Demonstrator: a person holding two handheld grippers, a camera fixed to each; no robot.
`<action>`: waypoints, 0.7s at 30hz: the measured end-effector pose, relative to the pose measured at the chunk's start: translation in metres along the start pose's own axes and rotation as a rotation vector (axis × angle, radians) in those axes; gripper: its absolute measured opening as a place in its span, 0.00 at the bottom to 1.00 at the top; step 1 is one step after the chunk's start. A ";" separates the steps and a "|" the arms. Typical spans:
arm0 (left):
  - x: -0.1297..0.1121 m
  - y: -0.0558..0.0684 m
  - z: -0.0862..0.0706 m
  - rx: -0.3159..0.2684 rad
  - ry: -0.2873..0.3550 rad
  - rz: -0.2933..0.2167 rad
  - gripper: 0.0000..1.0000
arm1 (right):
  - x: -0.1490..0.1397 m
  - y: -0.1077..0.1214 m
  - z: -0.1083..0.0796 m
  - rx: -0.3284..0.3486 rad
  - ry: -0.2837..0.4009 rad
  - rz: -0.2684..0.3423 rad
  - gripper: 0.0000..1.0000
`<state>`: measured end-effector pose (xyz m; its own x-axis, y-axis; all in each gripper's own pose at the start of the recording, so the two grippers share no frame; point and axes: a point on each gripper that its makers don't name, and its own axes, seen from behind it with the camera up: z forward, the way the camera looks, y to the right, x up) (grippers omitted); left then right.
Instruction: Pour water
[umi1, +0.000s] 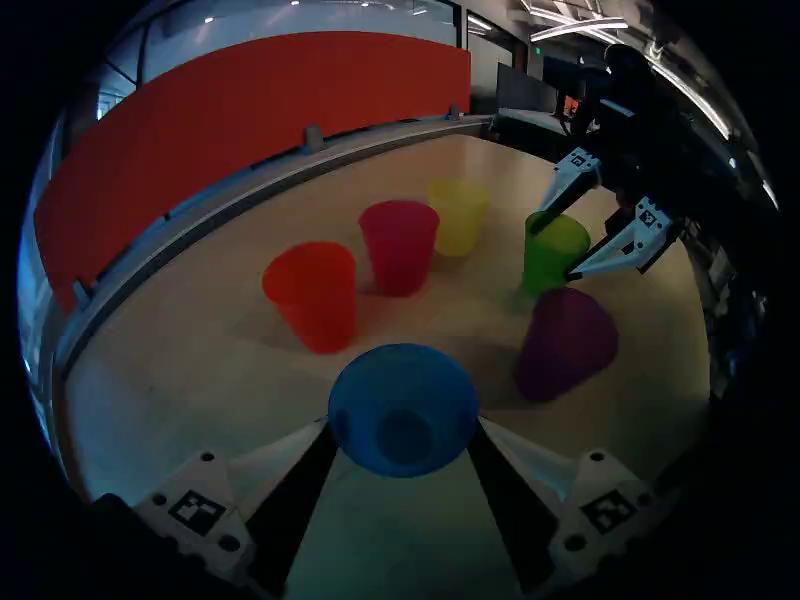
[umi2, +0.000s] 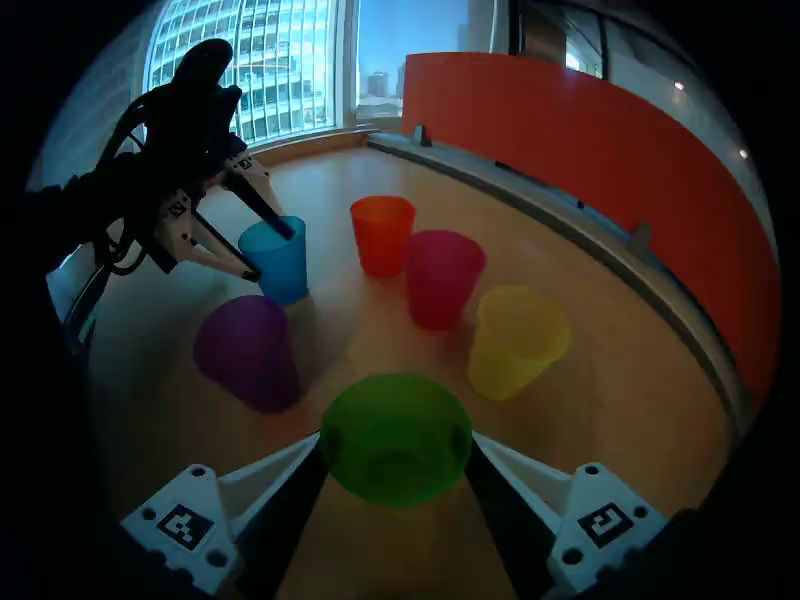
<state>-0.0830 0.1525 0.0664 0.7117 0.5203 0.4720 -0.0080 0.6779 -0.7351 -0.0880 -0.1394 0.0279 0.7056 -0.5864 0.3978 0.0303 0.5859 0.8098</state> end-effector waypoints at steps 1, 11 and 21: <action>0.000 0.000 0.000 0.001 -0.001 0.000 0.87 | 0.000 0.000 0.000 -0.001 0.001 0.000 0.91; -0.007 0.002 0.000 -0.002 -0.018 -0.005 0.87 | -0.007 0.003 -0.003 -0.008 0.000 0.023 0.91; -0.014 0.003 -0.001 -0.003 -0.040 -0.012 0.87 | -0.014 0.005 -0.005 -0.023 -0.015 0.020 0.97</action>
<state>-0.0926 0.1469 0.0568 0.6830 0.5323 0.5001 0.0026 0.6829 -0.7305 -0.0947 -0.1256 0.0242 0.6954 -0.5829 0.4203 0.0326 0.6099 0.7918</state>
